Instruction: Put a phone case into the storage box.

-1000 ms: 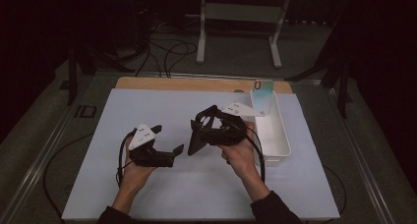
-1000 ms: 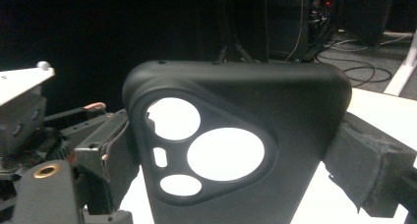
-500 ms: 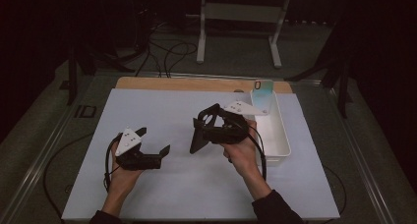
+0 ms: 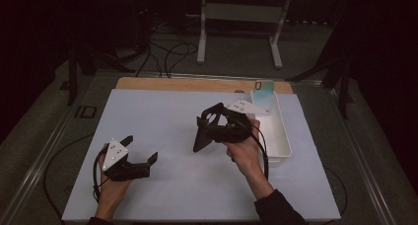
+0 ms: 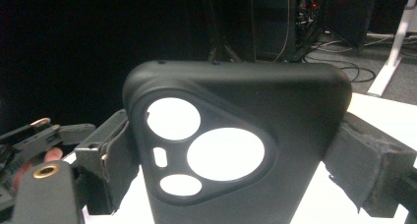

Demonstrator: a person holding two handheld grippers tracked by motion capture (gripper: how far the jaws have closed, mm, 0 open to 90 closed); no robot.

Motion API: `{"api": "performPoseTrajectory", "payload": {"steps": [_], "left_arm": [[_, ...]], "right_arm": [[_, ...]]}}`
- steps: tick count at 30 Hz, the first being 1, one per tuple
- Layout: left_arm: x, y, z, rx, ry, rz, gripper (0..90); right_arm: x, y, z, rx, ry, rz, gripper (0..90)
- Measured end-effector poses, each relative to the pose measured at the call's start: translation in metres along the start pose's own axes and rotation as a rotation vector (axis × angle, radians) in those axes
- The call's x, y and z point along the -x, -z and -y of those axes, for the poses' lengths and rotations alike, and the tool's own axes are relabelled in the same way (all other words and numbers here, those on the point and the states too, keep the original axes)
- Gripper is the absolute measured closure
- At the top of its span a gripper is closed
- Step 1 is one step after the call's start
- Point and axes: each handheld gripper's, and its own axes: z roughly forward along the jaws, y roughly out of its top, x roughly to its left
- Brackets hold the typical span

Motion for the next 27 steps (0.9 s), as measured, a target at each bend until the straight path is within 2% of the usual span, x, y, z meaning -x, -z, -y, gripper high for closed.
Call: {"api": "performPoseTrajectory", "payload": {"steps": [7,10,11,18,27], "left_arm": [[-0.005,0.014,0.015,0.010,0.009,-0.049,0.0],[-0.006,0.016,0.018,0.004,0.001,-0.060,0.0],[-0.008,0.017,0.019,0.006,0.013,-0.063,0.0],[-0.009,0.016,0.022,0.006,0.028,-0.077,0.1],[-0.007,0.011,0.024,-0.019,0.012,-0.071,0.1]], "right_arm": [[0.001,-0.002,0.000,-0.006,0.008,0.006,14.1],[0.002,-0.004,-0.001,-0.005,0.019,0.014,14.1],[0.002,-0.004,-0.001,-0.006,0.023,0.019,14.1],[0.008,-0.007,-0.006,-0.008,0.033,0.044,14.0],[0.013,-0.014,-0.012,-0.012,0.033,0.069,13.9]]}}
